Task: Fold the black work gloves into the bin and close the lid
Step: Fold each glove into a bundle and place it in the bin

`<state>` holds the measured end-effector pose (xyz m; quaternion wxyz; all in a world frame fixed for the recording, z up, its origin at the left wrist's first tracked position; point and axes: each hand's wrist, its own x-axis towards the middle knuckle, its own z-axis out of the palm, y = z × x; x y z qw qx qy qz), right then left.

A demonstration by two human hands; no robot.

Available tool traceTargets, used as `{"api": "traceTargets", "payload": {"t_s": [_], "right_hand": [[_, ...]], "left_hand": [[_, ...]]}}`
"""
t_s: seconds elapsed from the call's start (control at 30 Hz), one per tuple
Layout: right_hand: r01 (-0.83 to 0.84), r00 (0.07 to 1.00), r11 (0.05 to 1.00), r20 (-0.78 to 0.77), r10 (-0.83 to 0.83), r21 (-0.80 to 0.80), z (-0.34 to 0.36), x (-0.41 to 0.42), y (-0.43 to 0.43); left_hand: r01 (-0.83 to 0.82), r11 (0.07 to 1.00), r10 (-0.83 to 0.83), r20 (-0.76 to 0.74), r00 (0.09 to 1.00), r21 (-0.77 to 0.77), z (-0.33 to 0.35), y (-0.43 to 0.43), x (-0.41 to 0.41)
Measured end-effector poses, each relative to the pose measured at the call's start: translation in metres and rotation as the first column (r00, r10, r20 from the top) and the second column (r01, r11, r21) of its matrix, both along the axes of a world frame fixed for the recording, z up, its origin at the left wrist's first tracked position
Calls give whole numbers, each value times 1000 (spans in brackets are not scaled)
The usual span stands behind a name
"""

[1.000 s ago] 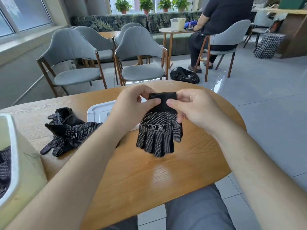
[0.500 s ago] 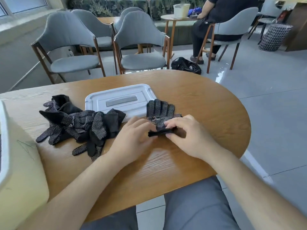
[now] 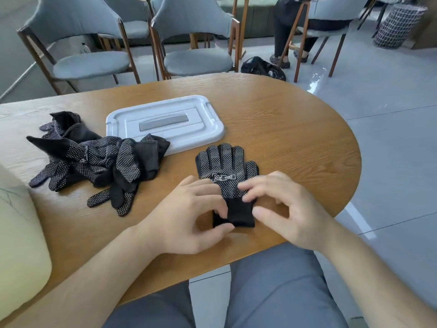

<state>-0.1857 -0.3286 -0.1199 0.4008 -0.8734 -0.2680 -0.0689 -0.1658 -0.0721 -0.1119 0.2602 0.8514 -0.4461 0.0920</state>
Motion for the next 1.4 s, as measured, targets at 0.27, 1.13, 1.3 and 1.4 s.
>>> {"api": "traceTargets", "payload": {"t_s": [0.27, 1.13, 1.3, 1.4], "right_hand": [[464, 880, 862, -10, -476, -206, -11, 63, 6], [389, 907, 919, -197, -371, 59, -4, 56, 10], [431, 883, 902, -224, -412, 40, -6, 68, 15], [464, 868, 885, -179, -463, -40, -3, 85, 24]], "left_hand": [[-114, 993, 112, 79, 991, 25, -8, -41, 20], [-194, 981, 192, 60, 980, 27, -20, -37, 15], [-242, 970, 238, 82, 968, 38, -20, -37, 12], [-256, 964, 254, 39, 966, 68, -23, -36, 10]]}}
